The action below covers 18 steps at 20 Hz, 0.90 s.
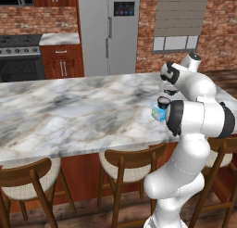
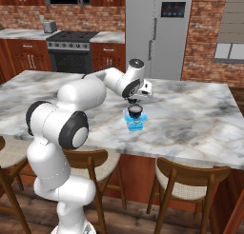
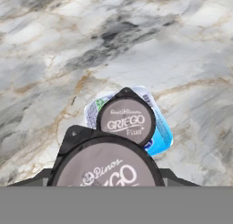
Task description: Stack the yogurt containers by placing the smaller containers on top of the larger containers.
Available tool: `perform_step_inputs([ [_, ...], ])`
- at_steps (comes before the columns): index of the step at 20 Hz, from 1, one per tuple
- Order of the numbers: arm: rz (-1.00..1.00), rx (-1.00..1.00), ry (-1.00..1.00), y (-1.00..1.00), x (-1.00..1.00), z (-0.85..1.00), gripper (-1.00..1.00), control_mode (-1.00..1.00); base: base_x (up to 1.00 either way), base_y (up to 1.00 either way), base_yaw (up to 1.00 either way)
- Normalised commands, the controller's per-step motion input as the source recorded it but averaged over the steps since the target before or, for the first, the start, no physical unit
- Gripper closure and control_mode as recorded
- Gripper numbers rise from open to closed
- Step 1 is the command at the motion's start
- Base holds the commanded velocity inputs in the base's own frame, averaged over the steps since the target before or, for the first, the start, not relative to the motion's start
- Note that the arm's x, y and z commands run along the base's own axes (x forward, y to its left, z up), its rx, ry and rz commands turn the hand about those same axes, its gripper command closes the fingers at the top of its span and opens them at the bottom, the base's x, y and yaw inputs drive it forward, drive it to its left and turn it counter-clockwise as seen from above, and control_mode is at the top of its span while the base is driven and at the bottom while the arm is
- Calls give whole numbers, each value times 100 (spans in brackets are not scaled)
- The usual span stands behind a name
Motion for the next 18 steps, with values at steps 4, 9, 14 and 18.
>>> perform_step_inputs([
  [4,0,0,0,0,0,-12,100,-100,0,0,0],
  [9,0,0,0,0,1,-12,100,-100,0,0,0],
  [14,0,0,0,0,6,-12,100,-100,0,0,0],
  [18,0,0,0,0,8,-11,100,-100,0,0,0],
])
